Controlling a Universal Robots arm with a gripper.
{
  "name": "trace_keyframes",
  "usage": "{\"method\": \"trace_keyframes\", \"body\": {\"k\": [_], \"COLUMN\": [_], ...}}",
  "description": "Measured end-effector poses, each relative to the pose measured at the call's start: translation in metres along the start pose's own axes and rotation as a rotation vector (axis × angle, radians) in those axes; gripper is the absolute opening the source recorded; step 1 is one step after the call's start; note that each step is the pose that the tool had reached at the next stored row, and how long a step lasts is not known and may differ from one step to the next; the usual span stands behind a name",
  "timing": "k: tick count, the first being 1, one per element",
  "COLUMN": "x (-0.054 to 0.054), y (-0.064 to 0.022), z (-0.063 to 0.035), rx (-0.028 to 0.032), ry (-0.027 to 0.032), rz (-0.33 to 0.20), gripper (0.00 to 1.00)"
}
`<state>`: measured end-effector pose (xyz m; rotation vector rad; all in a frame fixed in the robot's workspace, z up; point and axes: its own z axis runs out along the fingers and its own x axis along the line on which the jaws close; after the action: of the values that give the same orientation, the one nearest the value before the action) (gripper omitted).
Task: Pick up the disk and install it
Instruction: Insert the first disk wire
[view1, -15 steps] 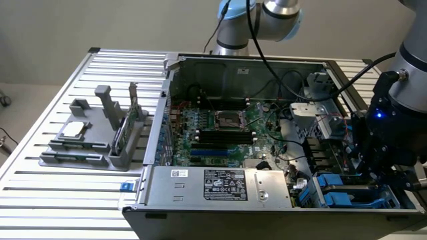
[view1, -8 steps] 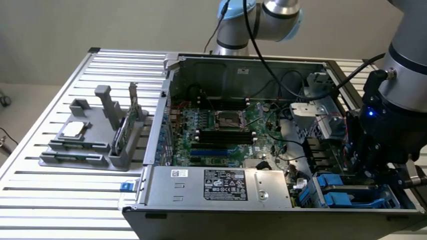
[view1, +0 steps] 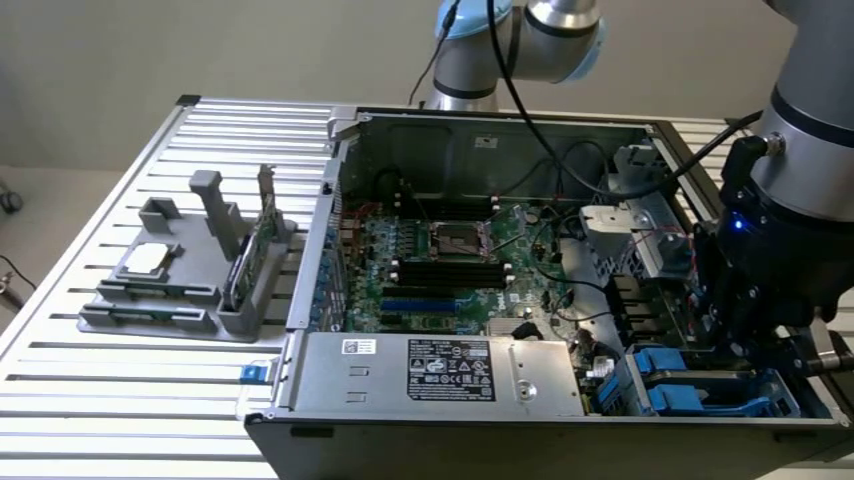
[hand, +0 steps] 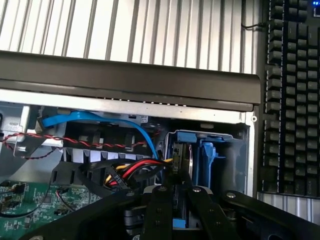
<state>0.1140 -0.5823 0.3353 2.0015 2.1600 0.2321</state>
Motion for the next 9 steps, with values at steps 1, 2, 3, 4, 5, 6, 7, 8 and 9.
{"method": "trace_keyframes", "body": {"k": [1, 2, 3, 4, 5, 6, 7, 8, 9], "x": [0.0006, 0.0014, 0.0023, 0.0032, 0.0041, 0.0049, 0.0057, 0.0065, 0.0072], "y": [0.0, 0.0001, 0.0002, 0.0002, 0.0003, 0.0003, 0.0005, 0.0006, 0.0007], "z": [0.0, 0.0, 0.0, 0.0, 0.0, 0.0001, 0.0001, 0.0001, 0.0002], "rx": [-0.0006, -0.0011, -0.0016, -0.0018, -0.002, -0.002, -0.002, -0.0019, -0.0018], "ry": [-0.0024, -0.0043, -0.006, -0.008, -0.01, -0.0119, -0.0144, -0.0168, -0.0188], "rz": [0.002, 0.004, 0.005, 0.007, 0.008, 0.01, 0.012, 0.014, 0.016], "gripper": [0.17, 0.17, 0.17, 0.17, 0.17, 0.17, 0.17, 0.17, 0.17]}}
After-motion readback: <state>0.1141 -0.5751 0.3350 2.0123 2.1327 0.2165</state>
